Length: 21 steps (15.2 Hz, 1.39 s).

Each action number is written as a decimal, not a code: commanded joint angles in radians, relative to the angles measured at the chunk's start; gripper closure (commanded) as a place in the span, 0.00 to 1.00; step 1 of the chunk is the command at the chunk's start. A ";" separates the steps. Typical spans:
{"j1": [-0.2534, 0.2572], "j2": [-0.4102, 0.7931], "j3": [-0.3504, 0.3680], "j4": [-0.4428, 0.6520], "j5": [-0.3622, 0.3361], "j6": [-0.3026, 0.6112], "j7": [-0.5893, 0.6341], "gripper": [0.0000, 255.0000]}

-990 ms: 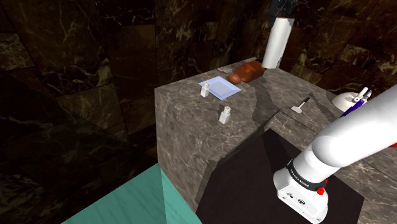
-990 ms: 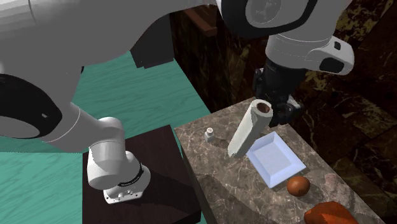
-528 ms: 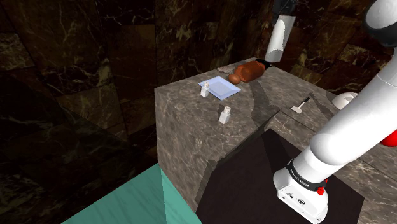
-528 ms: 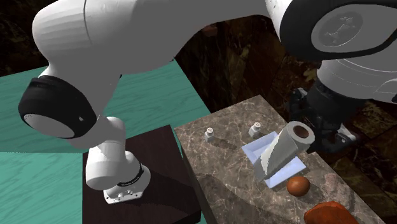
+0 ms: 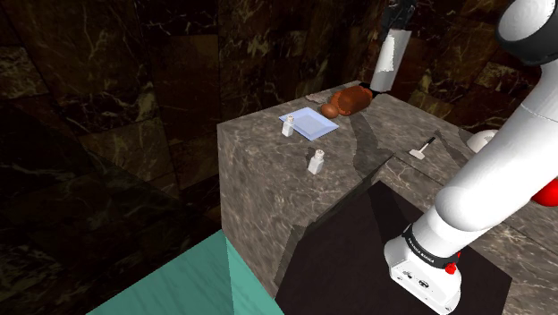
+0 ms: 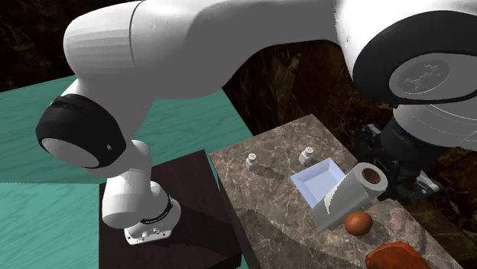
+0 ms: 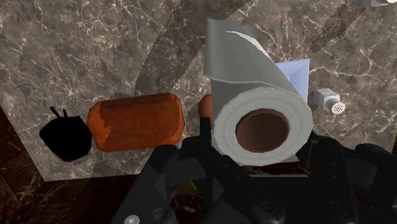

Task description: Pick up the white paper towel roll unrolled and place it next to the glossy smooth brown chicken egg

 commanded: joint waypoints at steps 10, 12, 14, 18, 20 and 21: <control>0.008 -0.050 0.005 -0.211 -0.017 0.165 0.015 1.00; 0.009 -0.055 0.006 -0.245 -0.019 0.193 0.017 1.00; 0.009 -0.059 0.006 -0.277 -0.020 0.221 0.019 1.00; 0.010 -0.064 0.007 -0.337 -0.022 0.276 0.021 1.00; 0.010 -0.066 0.007 -0.365 -0.023 0.303 0.023 1.00; 0.010 -0.066 0.007 -0.379 -0.023 0.316 0.023 1.00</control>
